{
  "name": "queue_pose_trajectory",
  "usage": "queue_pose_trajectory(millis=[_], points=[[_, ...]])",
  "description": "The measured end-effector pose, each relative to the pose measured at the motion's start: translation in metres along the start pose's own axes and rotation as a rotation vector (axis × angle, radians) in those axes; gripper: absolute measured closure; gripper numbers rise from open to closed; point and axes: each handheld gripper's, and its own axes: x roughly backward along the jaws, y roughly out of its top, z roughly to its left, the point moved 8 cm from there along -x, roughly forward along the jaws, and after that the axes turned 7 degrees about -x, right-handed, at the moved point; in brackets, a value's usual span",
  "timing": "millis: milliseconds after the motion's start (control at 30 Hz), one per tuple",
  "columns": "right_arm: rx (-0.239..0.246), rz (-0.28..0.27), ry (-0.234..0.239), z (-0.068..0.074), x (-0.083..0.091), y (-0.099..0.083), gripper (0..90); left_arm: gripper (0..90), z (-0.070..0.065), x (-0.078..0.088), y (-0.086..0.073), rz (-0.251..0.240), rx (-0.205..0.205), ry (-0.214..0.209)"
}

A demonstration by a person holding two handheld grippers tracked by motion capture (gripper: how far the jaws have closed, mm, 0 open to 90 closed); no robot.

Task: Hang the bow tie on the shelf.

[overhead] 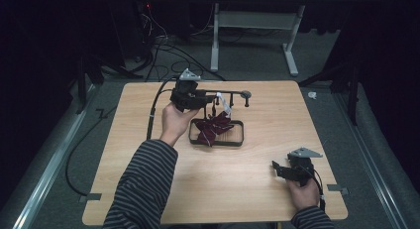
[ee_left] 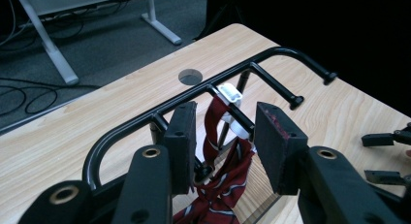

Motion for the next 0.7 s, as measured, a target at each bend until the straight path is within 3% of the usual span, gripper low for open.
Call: queue_pose_trajectory(millis=[700], points=[[0.000, 0.000, 0.000, 0.000, 0.000, 0.000, 30.2, 58.4, -0.008, 0.027, -0.013, -0.026, -0.030, 0.003]])
